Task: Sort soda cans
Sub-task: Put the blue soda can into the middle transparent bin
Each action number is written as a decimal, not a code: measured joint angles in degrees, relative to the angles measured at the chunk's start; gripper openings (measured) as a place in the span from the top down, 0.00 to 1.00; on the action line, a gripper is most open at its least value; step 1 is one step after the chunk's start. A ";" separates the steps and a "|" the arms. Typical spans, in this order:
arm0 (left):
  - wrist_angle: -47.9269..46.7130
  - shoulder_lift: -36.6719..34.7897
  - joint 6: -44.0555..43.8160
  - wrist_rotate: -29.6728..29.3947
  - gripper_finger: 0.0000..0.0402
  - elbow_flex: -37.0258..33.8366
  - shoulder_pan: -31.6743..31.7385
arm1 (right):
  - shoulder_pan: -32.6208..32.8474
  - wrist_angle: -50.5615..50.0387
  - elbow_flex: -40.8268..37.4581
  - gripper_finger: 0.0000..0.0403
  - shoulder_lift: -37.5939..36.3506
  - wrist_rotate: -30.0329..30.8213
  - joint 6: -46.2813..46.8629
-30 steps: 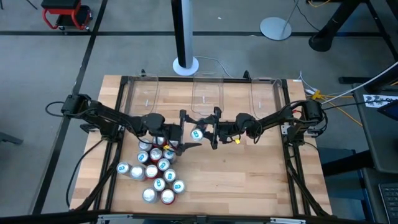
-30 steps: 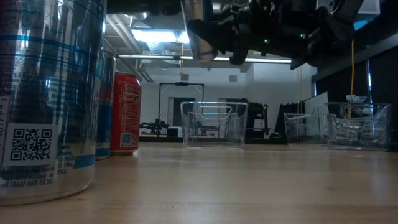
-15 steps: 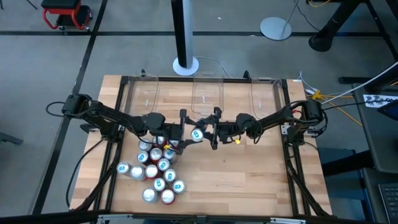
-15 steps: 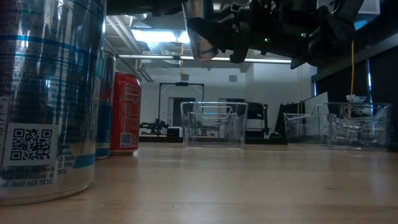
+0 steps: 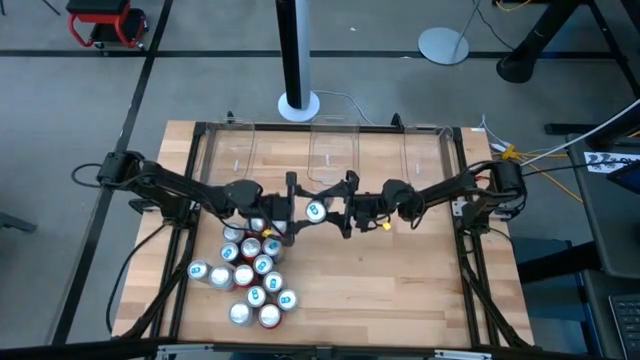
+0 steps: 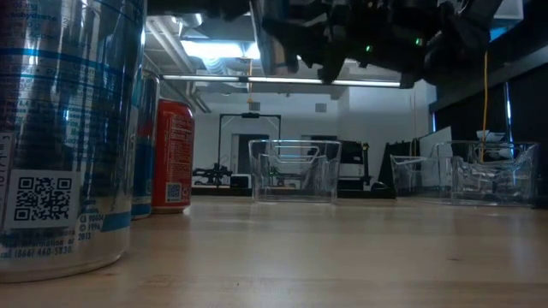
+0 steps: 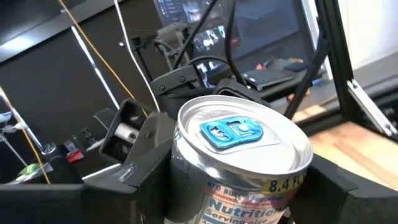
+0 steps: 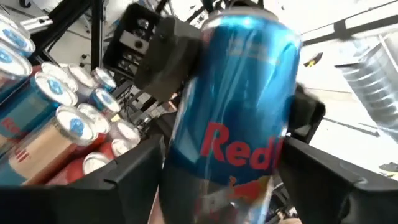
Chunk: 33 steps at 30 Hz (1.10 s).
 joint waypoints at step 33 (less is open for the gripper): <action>-10.77 12.62 -23.59 6.50 0.40 18.13 23.73 | 6.43 -38.35 -12.91 0.23 -23.32 26.59 -9.72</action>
